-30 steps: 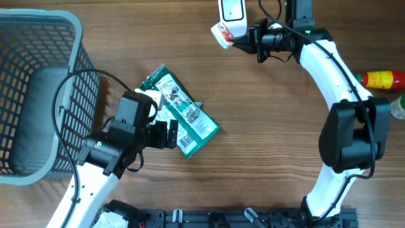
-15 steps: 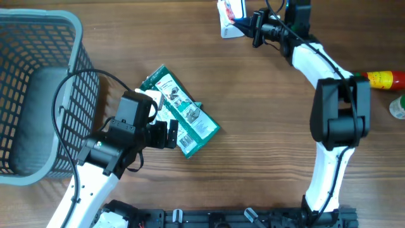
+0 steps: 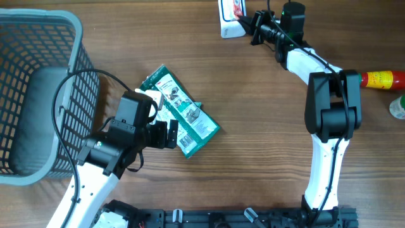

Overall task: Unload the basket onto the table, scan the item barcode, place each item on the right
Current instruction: 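Hold the Kleenex pack barcode in front of the scanner, then carry the Kleenex pack to the right side and release it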

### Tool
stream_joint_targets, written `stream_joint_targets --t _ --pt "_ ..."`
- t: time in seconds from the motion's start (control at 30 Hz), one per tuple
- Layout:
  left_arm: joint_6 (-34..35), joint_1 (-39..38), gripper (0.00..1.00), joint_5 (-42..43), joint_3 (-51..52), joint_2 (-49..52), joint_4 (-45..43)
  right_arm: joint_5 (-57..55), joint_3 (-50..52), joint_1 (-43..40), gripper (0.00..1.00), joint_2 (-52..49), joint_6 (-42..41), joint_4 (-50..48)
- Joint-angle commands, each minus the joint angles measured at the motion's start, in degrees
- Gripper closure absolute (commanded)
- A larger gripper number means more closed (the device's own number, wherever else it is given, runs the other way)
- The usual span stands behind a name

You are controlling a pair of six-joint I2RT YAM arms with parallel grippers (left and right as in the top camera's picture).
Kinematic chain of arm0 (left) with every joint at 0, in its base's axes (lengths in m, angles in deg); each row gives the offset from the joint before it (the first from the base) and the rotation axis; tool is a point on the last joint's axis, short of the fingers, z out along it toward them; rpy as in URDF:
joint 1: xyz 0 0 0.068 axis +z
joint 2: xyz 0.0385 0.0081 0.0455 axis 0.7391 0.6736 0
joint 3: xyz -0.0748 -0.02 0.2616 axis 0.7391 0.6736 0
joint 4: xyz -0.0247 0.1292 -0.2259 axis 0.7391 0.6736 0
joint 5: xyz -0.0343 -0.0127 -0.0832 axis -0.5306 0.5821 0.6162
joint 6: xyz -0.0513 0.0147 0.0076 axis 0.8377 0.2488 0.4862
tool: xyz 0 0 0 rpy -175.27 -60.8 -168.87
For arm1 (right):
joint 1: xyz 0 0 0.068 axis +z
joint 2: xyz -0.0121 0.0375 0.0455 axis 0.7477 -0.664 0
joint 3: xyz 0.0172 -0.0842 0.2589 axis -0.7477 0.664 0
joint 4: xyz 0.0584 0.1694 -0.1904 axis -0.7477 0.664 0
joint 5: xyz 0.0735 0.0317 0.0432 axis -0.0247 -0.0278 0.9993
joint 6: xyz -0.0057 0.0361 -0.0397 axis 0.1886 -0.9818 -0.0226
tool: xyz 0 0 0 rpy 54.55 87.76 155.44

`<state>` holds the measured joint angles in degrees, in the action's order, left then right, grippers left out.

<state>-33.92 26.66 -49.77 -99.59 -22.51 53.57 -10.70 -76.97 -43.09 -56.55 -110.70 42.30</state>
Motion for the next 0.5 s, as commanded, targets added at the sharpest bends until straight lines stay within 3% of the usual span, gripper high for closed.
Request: stream_joint_targets --t 0.0,0.2,0.33,0.47 --pt "-0.92 0.28 0.00 0.83 0.15 0.00 0.04 -0.48 -0.61 0.24 0.95 -1.03 -1.03 -0.55" --pt "-0.90 0.28 0.00 0.83 0.15 0.00 0.04 -3.26 -0.61 2.58 0.95 -1.03 3.45 -0.61" --pt "-0.90 0.28 0.00 0.85 0.15 0.00 0.04 -9.62 -2.23 4.79 0.95 -0.55 28.30 2.54" --pt "-0.90 0.28 0.00 0.85 0.15 0.00 0.04 -12.35 -2.82 5.11 0.95 3.56 34.64 9.73"
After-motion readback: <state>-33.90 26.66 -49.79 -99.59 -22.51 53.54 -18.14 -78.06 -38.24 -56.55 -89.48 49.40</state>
